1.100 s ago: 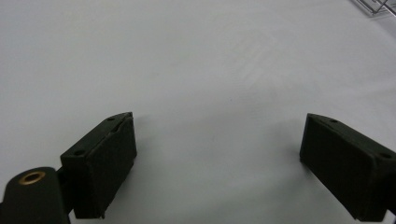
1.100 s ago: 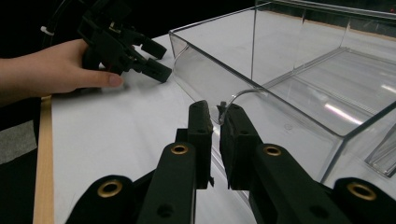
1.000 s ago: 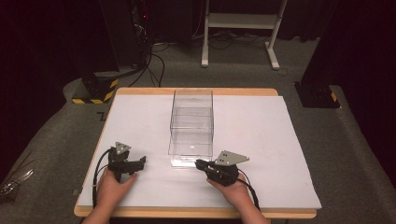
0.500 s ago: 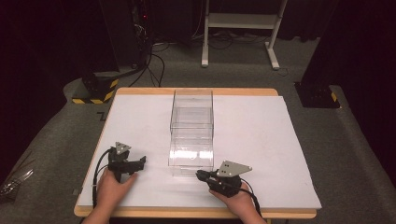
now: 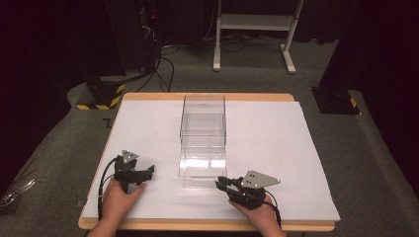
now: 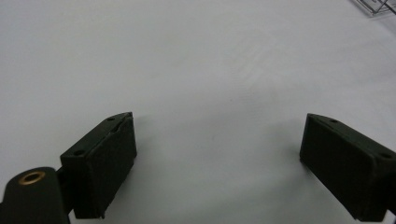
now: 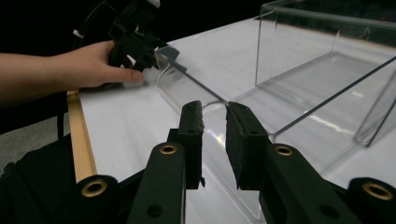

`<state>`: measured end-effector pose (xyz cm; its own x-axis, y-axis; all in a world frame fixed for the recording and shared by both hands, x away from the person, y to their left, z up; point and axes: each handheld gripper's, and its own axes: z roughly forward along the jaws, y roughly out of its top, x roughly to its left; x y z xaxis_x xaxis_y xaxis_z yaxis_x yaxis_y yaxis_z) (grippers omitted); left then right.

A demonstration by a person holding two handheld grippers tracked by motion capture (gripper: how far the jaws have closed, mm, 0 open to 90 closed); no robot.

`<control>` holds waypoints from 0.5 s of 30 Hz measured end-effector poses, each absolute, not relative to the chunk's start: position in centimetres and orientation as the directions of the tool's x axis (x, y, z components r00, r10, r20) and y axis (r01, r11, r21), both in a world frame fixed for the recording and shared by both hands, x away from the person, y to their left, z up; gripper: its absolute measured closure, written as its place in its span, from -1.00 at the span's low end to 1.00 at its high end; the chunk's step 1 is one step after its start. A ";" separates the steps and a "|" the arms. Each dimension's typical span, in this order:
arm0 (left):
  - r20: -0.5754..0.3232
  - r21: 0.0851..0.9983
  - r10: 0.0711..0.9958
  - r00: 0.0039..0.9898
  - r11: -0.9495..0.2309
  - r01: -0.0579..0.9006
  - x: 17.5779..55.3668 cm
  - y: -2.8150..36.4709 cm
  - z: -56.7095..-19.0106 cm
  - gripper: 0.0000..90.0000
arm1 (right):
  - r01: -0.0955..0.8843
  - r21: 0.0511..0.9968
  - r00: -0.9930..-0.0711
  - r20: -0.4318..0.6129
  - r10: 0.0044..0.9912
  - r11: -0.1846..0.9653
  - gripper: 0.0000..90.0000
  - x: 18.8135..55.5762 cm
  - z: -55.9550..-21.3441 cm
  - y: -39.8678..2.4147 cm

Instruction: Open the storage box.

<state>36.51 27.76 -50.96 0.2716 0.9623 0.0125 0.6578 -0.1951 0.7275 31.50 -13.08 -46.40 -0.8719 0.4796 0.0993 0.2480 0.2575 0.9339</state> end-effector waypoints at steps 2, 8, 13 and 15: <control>0.013 0.727 0.962 0.272 -0.196 0.658 36.5 27.8 -51.0 -0.75 | 0.222 0.944 -0.867 0.077 0.493 0.244 0.69 31.4 -45.8 -13.6; 0.014 0.727 0.962 0.273 -0.197 0.657 36.5 27.8 -51.0 -0.75 | 0.198 0.963 -0.823 0.063 0.564 0.181 0.67 32.4 -44.8 -15.8; 0.014 0.727 0.962 0.273 -0.197 0.657 36.5 27.8 -51.0 -0.75 | 0.205 0.965 -0.782 0.059 0.621 0.166 0.65 33.1 -44.8 -17.4; 0.015 0.727 0.962 0.273 -0.198 0.657 36.5 27.8 -51.0 -0.75 | 0.208 0.965 -0.766 0.060 0.640 0.157 0.65 33.4 -44.9 -18.0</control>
<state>36.52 27.77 -50.95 0.2731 0.9619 0.0147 0.6571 -0.1977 0.7274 33.37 -17.99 -44.87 -0.7663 0.6397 0.0605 0.2077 0.1575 0.9654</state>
